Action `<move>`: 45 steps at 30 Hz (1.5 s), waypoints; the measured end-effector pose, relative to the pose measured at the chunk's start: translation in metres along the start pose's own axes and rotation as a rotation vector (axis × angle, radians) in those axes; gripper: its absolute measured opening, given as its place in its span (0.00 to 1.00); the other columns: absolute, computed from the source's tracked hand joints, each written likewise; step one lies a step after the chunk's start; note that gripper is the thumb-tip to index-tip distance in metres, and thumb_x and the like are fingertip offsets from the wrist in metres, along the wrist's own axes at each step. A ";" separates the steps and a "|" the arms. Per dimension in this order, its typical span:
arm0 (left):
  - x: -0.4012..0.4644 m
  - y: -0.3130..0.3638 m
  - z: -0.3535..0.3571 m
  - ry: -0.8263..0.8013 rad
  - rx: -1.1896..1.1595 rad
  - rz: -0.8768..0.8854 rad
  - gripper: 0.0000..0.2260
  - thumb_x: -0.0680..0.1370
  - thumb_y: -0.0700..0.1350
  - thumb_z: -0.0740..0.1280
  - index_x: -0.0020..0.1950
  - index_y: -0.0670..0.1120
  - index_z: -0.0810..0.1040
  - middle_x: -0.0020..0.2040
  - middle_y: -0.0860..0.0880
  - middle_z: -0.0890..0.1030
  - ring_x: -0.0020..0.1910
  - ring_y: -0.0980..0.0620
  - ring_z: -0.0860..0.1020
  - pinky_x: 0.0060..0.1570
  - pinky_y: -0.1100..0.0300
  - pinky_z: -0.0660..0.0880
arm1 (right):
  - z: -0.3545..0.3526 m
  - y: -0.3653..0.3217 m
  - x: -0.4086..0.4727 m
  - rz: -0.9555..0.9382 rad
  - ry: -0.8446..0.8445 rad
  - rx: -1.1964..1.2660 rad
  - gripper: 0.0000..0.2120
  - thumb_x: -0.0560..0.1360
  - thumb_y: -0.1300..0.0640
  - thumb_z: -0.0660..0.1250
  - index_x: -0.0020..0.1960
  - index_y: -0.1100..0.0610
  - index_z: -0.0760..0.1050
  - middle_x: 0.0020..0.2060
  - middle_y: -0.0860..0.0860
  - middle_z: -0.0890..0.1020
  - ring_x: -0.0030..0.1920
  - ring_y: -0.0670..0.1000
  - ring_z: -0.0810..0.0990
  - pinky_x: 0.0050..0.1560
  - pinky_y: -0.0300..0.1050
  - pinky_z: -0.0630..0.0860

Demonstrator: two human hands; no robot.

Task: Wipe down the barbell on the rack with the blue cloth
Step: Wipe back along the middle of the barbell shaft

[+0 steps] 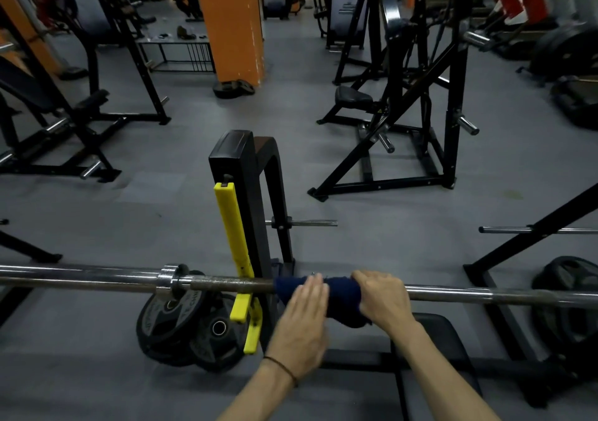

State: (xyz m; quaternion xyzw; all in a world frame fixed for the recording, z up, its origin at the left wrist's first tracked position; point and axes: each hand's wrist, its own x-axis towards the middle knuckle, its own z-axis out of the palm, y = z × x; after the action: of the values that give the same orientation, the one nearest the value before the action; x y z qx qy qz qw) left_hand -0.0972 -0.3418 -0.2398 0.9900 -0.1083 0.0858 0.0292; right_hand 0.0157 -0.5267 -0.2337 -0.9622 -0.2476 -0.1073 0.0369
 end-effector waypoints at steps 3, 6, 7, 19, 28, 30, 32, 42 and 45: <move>-0.029 -0.057 0.005 0.115 0.126 -0.150 0.37 0.71 0.43 0.67 0.79 0.35 0.60 0.80 0.36 0.58 0.78 0.37 0.62 0.77 0.46 0.52 | 0.004 -0.003 -0.001 0.015 0.031 0.032 0.16 0.56 0.52 0.82 0.36 0.51 0.77 0.28 0.47 0.79 0.25 0.53 0.77 0.24 0.42 0.69; -0.018 -0.039 0.010 0.023 0.059 -0.365 0.39 0.72 0.44 0.68 0.79 0.32 0.56 0.79 0.31 0.56 0.79 0.32 0.58 0.78 0.42 0.48 | 0.005 -0.009 0.000 0.041 0.027 0.010 0.15 0.58 0.51 0.81 0.35 0.52 0.76 0.27 0.47 0.78 0.25 0.53 0.76 0.24 0.42 0.69; -0.007 -0.017 0.010 -0.027 0.017 -0.389 0.43 0.71 0.47 0.70 0.79 0.31 0.56 0.79 0.29 0.56 0.79 0.31 0.55 0.78 0.40 0.48 | 0.005 -0.009 0.000 0.045 0.021 0.003 0.15 0.57 0.51 0.81 0.35 0.52 0.76 0.27 0.48 0.78 0.25 0.53 0.76 0.24 0.42 0.69; -0.020 -0.039 -0.002 0.058 0.055 -0.170 0.39 0.69 0.44 0.71 0.78 0.36 0.63 0.78 0.36 0.64 0.77 0.38 0.64 0.76 0.47 0.50 | 0.002 -0.004 0.000 0.033 0.030 0.025 0.15 0.57 0.51 0.81 0.35 0.51 0.77 0.27 0.46 0.78 0.25 0.51 0.76 0.24 0.40 0.67; 0.024 0.036 0.008 -0.004 -0.093 -0.230 0.45 0.67 0.49 0.73 0.80 0.35 0.59 0.79 0.34 0.61 0.79 0.36 0.59 0.78 0.43 0.51 | 0.003 -0.007 0.002 0.044 0.022 0.005 0.15 0.55 0.49 0.82 0.35 0.49 0.78 0.29 0.47 0.79 0.27 0.51 0.79 0.26 0.40 0.70; 0.032 0.052 0.005 -0.027 -0.094 -0.105 0.45 0.67 0.50 0.72 0.79 0.36 0.59 0.78 0.36 0.63 0.78 0.37 0.62 0.79 0.43 0.57 | 0.005 -0.004 0.003 0.040 -0.018 0.025 0.14 0.56 0.55 0.80 0.37 0.50 0.78 0.31 0.47 0.80 0.30 0.53 0.81 0.27 0.42 0.73; 0.029 0.042 0.003 -0.047 -0.064 -0.050 0.44 0.67 0.49 0.72 0.79 0.36 0.60 0.78 0.36 0.63 0.78 0.38 0.63 0.77 0.44 0.60 | 0.006 -0.004 0.003 0.028 -0.033 0.019 0.15 0.55 0.57 0.81 0.38 0.51 0.79 0.32 0.47 0.81 0.31 0.53 0.81 0.28 0.42 0.74; -0.030 -0.064 0.003 0.000 0.030 -0.236 0.43 0.71 0.48 0.71 0.80 0.36 0.57 0.80 0.35 0.59 0.79 0.37 0.59 0.76 0.45 0.53 | 0.005 -0.014 0.000 0.052 -0.003 -0.014 0.13 0.59 0.52 0.81 0.39 0.52 0.80 0.34 0.49 0.80 0.35 0.55 0.76 0.35 0.48 0.71; -0.004 -0.020 0.006 -0.001 -0.032 -0.221 0.44 0.71 0.55 0.68 0.80 0.34 0.55 0.80 0.33 0.57 0.80 0.35 0.56 0.77 0.40 0.56 | 0.007 -0.042 0.007 -0.013 0.038 -0.019 0.14 0.58 0.53 0.79 0.40 0.52 0.79 0.36 0.50 0.79 0.39 0.56 0.76 0.39 0.49 0.70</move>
State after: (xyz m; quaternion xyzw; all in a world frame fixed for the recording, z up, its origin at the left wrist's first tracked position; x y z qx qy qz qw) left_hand -0.0961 -0.3218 -0.2468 0.9954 0.0004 0.0796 0.0542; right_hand 0.0030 -0.4857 -0.2378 -0.9587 -0.2518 -0.1282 0.0319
